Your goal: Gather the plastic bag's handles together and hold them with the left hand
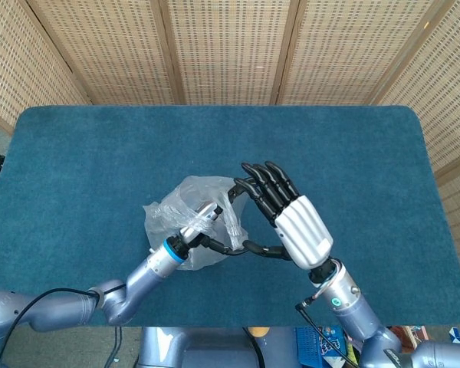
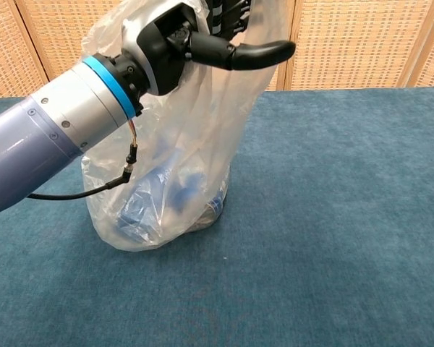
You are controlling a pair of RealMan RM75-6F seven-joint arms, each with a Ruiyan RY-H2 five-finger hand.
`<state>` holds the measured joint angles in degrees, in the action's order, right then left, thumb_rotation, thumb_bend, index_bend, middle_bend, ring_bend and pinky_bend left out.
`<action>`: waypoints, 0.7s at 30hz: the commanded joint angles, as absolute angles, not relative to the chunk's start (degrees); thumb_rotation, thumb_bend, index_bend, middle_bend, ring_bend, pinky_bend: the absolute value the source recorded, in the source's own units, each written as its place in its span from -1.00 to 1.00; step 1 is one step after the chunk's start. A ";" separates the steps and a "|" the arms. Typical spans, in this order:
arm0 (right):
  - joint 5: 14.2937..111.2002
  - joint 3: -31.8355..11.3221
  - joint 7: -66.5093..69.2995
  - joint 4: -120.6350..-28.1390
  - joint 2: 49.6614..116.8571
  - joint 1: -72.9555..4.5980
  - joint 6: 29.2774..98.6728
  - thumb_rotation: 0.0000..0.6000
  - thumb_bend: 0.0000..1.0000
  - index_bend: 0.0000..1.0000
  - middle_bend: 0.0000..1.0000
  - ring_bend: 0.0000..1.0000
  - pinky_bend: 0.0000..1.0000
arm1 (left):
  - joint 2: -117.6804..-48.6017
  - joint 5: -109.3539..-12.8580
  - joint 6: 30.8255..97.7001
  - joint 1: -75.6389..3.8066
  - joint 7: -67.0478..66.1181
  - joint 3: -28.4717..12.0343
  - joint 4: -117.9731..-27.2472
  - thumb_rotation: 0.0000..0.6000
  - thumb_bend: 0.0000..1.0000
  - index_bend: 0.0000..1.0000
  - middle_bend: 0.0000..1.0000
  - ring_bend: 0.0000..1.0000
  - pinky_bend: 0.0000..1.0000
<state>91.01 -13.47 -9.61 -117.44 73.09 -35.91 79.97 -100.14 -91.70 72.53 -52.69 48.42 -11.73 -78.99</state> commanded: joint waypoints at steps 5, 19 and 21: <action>96.01 -8.96 -7.28 -116.53 68.70 -31.15 82.40 1.00 -1.00 -1.00 -1.00 -1.00 -1.00 | -100.01 -90.85 72.49 -52.58 49.47 -12.58 -81.03 1.00 -0.53 -0.99 -1.00 -1.00 -0.93; 99.95 -4.75 -1.49 -104.73 66.73 -21.82 92.88 1.00 -1.00 -1.00 -1.00 -1.00 -1.00 | -96.11 -90.95 73.19 -50.83 55.09 -12.12 -85.75 1.00 -0.83 -1.00 -1.00 -1.00 -0.91; 99.13 -4.26 0.72 -101.52 67.34 -20.62 93.95 1.00 -1.00 -1.00 -1.00 -1.00 -1.00 | -95.08 -90.53 72.86 -50.62 56.48 -12.27 -86.98 1.00 -0.97 -0.98 -1.00 -0.99 -0.90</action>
